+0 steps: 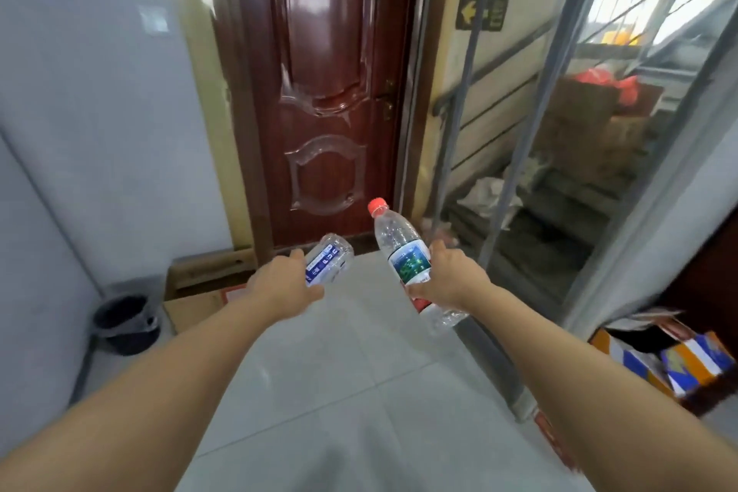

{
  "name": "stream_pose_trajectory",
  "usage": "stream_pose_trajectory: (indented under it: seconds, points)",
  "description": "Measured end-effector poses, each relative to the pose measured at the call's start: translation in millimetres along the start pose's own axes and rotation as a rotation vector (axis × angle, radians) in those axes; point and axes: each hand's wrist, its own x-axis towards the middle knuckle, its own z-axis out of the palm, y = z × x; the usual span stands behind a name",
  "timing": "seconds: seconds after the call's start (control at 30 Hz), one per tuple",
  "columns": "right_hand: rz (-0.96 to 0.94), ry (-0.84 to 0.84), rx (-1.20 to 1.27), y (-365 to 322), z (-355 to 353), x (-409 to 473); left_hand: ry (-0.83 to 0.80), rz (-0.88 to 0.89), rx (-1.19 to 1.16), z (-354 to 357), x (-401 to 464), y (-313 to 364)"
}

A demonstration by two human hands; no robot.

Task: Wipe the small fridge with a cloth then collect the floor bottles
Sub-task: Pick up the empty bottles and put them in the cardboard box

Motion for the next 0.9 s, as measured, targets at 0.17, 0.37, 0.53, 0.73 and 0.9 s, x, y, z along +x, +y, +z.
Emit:
stream_pose_trajectory:
  seconds: [0.17,0.37,0.53,0.73,0.9]
  points:
    - [-0.141,-0.075,-0.026,15,-4,109,0.003,-0.176,-0.019,7,62,17]
    - [-0.274,-0.160,0.043,-4,12,220,-0.004,-0.315,-0.002,10,131,3]
    - [-0.384,-0.161,0.022,-39,29,315,0.020,-0.375,-0.029,12,211,-28]
    - [-0.448,-0.205,-0.005,-87,37,430,0.008,-0.468,-0.073,7,320,-65]
    - [-0.503,-0.250,0.018,-123,40,514,-0.006,-0.542,-0.093,-1,391,-92]
